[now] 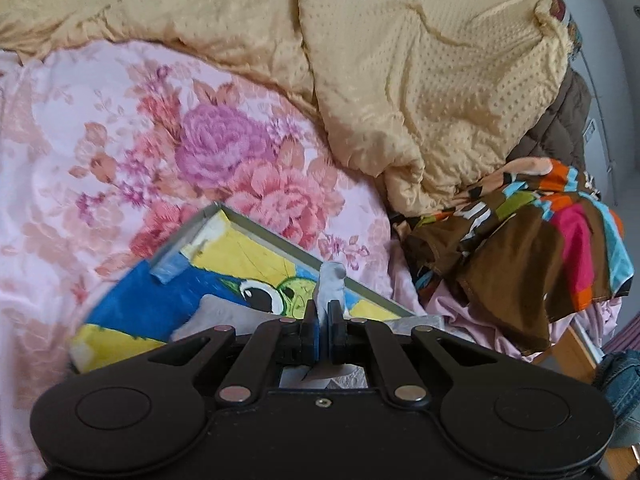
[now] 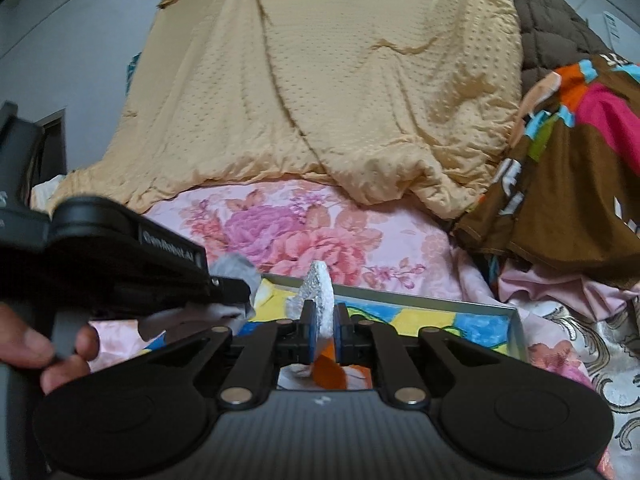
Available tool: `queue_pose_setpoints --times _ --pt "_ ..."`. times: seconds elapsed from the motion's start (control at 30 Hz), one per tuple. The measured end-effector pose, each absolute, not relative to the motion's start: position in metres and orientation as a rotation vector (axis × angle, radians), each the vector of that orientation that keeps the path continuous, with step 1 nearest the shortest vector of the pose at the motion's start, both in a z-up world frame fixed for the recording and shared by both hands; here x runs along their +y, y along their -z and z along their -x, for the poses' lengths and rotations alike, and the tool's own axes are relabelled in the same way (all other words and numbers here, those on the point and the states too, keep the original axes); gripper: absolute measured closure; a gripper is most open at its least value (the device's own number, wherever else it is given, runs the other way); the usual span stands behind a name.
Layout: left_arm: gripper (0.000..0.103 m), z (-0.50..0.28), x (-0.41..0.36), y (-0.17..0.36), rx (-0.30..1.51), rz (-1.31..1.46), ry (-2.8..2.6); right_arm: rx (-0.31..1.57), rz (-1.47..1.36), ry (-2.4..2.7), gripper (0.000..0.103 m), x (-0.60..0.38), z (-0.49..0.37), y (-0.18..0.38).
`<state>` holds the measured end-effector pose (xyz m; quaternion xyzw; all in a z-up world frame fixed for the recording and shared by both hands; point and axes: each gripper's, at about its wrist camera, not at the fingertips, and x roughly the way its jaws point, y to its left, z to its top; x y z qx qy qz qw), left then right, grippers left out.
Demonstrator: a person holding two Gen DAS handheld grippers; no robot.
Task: Organize soft objects
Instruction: 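Lower the grey cloth and white item into the tray and open both grippers, then withdraw both grippers up and away from the tray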
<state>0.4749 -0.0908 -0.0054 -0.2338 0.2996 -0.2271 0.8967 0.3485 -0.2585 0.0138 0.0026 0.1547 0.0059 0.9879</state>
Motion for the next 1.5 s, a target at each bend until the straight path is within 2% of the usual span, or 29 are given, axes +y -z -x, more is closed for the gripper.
queue_pose_setpoints --times 0.3,0.43,0.6,0.77,0.87,1.03,1.5 --pt "0.099 -0.499 -0.120 0.022 0.674 0.472 0.453 0.338 -0.106 0.038 0.092 -0.287 -0.367 -0.006" --pt "0.092 -0.505 -0.125 0.021 0.672 0.466 0.445 0.343 -0.116 0.051 0.091 -0.293 -0.370 -0.006" --pt "0.084 -0.507 -0.126 0.022 0.675 0.451 0.419 0.358 -0.121 0.059 0.080 -0.297 -0.373 -0.002" --pt "0.081 -0.507 -0.125 0.022 0.678 0.457 0.401 0.361 -0.125 0.062 0.066 -0.299 -0.374 -0.002" --pt "0.070 -0.506 -0.126 0.020 0.675 0.447 0.389 0.367 -0.132 0.069 0.055 -0.302 -0.375 -0.001" --pt "0.055 -0.504 -0.126 0.019 0.671 0.434 0.383 0.371 -0.146 0.076 0.045 -0.306 -0.376 0.000" --pt "0.025 -0.496 -0.120 0.013 0.649 0.389 0.318 0.389 -0.130 0.096 0.020 -0.310 -0.377 0.002"
